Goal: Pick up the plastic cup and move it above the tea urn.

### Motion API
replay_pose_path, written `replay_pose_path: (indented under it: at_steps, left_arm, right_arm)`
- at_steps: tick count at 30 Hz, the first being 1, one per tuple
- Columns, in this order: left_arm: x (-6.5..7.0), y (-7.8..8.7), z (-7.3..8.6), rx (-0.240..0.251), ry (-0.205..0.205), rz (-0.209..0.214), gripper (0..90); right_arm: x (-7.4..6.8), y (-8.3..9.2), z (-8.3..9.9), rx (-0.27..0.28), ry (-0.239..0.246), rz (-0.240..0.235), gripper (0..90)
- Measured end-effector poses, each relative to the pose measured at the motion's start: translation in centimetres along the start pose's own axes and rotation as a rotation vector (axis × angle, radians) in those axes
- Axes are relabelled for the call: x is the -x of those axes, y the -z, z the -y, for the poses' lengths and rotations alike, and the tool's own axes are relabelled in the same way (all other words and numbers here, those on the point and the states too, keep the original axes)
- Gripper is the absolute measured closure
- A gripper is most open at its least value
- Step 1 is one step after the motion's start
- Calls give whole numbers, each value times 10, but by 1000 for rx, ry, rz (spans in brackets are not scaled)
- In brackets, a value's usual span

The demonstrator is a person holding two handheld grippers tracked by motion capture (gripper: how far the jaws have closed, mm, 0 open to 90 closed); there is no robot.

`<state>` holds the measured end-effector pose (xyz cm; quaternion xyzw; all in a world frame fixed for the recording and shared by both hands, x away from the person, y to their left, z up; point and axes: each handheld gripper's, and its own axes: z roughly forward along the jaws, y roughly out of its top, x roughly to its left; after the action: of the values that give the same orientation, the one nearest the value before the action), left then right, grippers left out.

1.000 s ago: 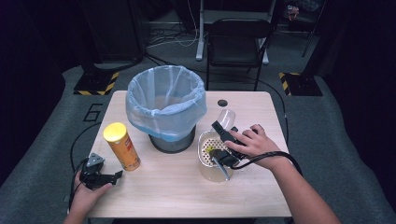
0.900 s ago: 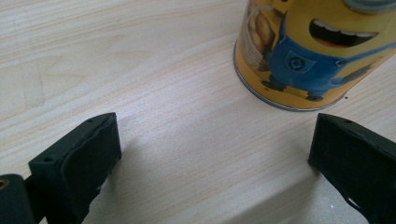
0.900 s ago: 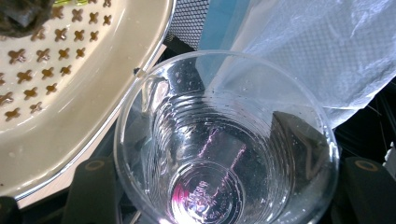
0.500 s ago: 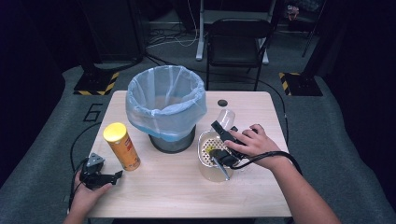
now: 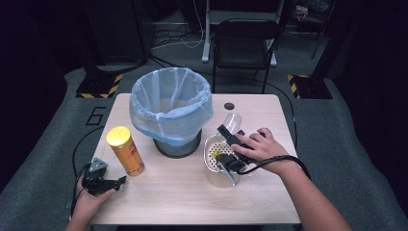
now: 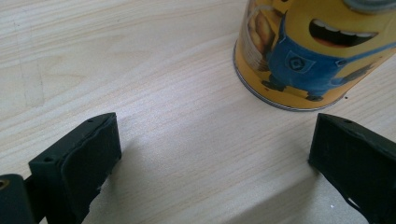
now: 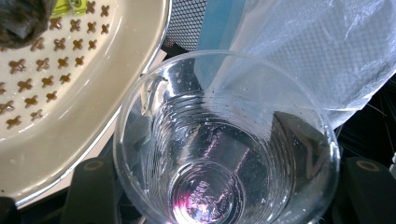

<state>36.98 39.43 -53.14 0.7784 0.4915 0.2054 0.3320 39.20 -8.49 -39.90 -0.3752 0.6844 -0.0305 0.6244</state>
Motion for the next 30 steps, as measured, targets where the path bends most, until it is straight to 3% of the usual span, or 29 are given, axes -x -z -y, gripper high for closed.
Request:
replay_pose_path:
  at_steps: [6, 10, 12, 14, 15, 16, 17, 24, 25, 27, 28, 30]
  left_arm:
    - [0, 0, 0, 1, 0, 0, 20]
    - [0, 0, 0, 1, 0, 0, 20]
    - [0, 0, 0, 0, 0, 0, 20]
    - [0, 0, 0, 1, 0, 0, 20]
    - [0, 0, 0, 1, 0, 0, 20]
    - [0, 0, 0, 1, 0, 0, 20]
    - [0, 0, 0, 1, 0, 0, 20]
    - [0, 0, 0, 4, 1, -2, 20]
    - [0, 0, 0, 0, 0, 0, 20]
    - [0, 0, 0, 1, 0, 0, 20]
    - [0, 0, 0, 0, 0, 0, 20]
    - [0, 0, 0, 0, 0, 0, 20]
  right_arm:
    - [2, 1, 1, 7, -20, 16, 334]
    - [6, 2, 4, 26, -85, 32, 333]
    - [0, 4, 5, 19, -273, 76, 333]
    - [3, 5, 8, 35, -347, 104, 333]
    - [3, 5, 8, 35, -347, 104, 333]
    - [1, 7, 11, 53, -472, 127, 332]
    - [2, 7, 12, 66, -507, 130, 332]
    - [-5, 13, 19, 92, -908, 217, 332]
    - [-4, 14, 21, 99, -937, 226, 332]
    - [-4, 15, 25, 125, -1045, 243, 331]
    - [-5, 15, 29, 146, -1156, 255, 331]
    - [-4, 15, 35, 191, -1280, 253, 330]
